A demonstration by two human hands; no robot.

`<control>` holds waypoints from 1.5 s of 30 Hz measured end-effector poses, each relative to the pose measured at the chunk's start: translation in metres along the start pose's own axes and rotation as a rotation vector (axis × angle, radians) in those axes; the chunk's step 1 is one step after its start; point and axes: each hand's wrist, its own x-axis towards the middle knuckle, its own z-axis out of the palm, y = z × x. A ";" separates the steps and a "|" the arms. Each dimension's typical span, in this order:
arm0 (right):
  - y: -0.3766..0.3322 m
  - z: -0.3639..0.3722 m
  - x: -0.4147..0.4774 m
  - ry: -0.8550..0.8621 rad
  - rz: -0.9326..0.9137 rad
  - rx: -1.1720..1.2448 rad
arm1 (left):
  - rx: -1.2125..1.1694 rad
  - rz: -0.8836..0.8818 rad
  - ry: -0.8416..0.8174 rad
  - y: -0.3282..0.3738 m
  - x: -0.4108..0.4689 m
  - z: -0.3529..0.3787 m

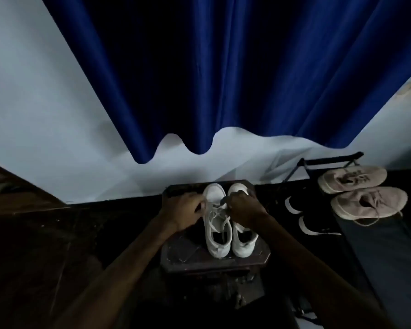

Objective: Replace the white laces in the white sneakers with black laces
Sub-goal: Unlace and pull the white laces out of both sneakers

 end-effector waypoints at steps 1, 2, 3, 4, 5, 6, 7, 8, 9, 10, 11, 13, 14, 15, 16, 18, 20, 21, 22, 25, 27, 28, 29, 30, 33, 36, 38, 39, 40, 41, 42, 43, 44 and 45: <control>0.002 0.010 0.002 -0.069 -0.023 0.014 | -0.012 0.035 -0.069 -0.004 0.000 0.017; 0.004 0.019 0.005 -0.116 -0.065 0.049 | -0.006 0.081 -0.106 -0.007 0.001 0.034; 0.005 0.026 0.006 -0.137 -0.104 0.064 | 0.010 0.117 -0.125 -0.011 0.000 0.051; 0.006 0.030 0.006 -0.146 -0.133 0.068 | 0.003 0.139 -0.125 -0.013 -0.001 0.065; 0.006 0.031 0.007 -0.151 -0.165 0.093 | -0.015 0.168 -0.111 -0.015 0.002 0.077; 0.005 0.034 0.007 -0.150 -0.184 0.105 | -0.035 0.190 -0.089 -0.017 0.003 0.088; 0.005 0.036 0.007 -0.137 -0.212 0.101 | -0.051 0.203 -0.060 -0.020 0.005 0.098; 0.005 0.038 0.007 -0.124 -0.225 0.078 | -0.061 0.214 -0.022 -0.022 0.006 0.106; 0.005 0.040 0.007 -0.107 -0.227 0.051 | -0.061 0.223 0.013 -0.025 0.007 0.115; 0.005 0.042 0.006 -0.082 -0.244 0.017 | -0.059 0.236 0.054 -0.025 0.007 0.119; 0.004 0.047 0.004 -0.049 -0.258 -0.013 | -0.041 0.257 0.098 -0.024 0.006 0.124; 0.002 0.057 0.000 0.010 -0.258 -0.024 | -0.023 0.279 0.163 -0.023 0.002 0.132; 0.003 0.061 -0.002 0.026 -0.252 -0.015 | -0.019 0.287 0.183 -0.024 -0.001 0.133; 0.002 0.063 -0.006 0.053 -0.257 -0.007 | -0.009 0.286 0.207 -0.025 -0.005 0.134; -0.001 0.069 -0.011 0.083 -0.279 -0.022 | -0.002 0.298 0.247 -0.025 -0.013 0.137; -0.015 0.077 -0.026 0.104 -0.340 -0.007 | -0.003 0.302 0.302 -0.026 -0.033 0.144; -0.028 0.082 -0.041 0.049 -0.390 0.028 | -0.017 0.281 0.257 -0.025 -0.053 0.149; -0.030 0.080 -0.042 0.060 -0.364 0.001 | 0.030 0.232 0.231 -0.024 -0.055 0.144; -0.032 0.076 -0.043 0.060 -0.336 -0.009 | 0.048 0.197 0.217 -0.025 -0.055 0.135; -0.032 0.080 -0.046 0.135 -0.306 0.032 | 0.034 0.129 0.225 -0.025 -0.059 0.129; -0.027 0.085 -0.050 0.164 -0.272 0.084 | -0.067 0.119 0.239 -0.023 -0.061 0.136; -0.021 0.088 -0.049 0.185 -0.272 0.126 | -0.133 0.112 0.250 -0.024 -0.059 0.138; -0.017 0.090 -0.049 0.215 -0.274 0.178 | -0.209 0.096 0.261 -0.023 -0.059 0.139; -0.013 0.092 -0.048 0.261 -0.268 0.228 | -0.314 0.076 0.263 -0.022 -0.059 0.138; 0.000 0.092 -0.040 0.337 -0.179 0.321 | -0.700 -0.018 0.205 -0.019 -0.056 0.134; 0.004 0.076 -0.032 0.193 -0.194 0.580 | -0.954 -0.017 0.195 -0.018 -0.047 0.122; 0.004 0.060 -0.024 0.054 -0.232 0.840 | -1.113 0.007 0.215 -0.018 -0.035 0.107; 0.004 0.053 -0.020 -0.006 -0.240 0.956 | -1.206 0.015 0.226 -0.017 -0.031 0.097; 0.003 0.048 -0.016 -0.037 -0.241 1.039 | -1.314 0.025 0.238 -0.016 -0.028 0.089; 0.001 0.045 -0.012 -0.043 -0.241 1.098 | -1.425 0.036 0.252 -0.015 -0.026 0.080; -0.001 0.042 -0.009 -0.034 -0.239 1.156 | -1.501 0.042 0.278 -0.017 -0.023 0.073; -0.002 0.042 -0.006 -0.016 -0.234 1.224 | -1.537 0.038 0.317 -0.019 -0.023 0.068; -0.006 0.040 -0.005 0.009 -0.223 1.303 | -1.544 0.017 0.367 -0.022 -0.023 0.065; -0.007 0.038 -0.004 0.048 -0.201 1.391 | -1.543 -0.018 0.420 -0.026 -0.024 0.063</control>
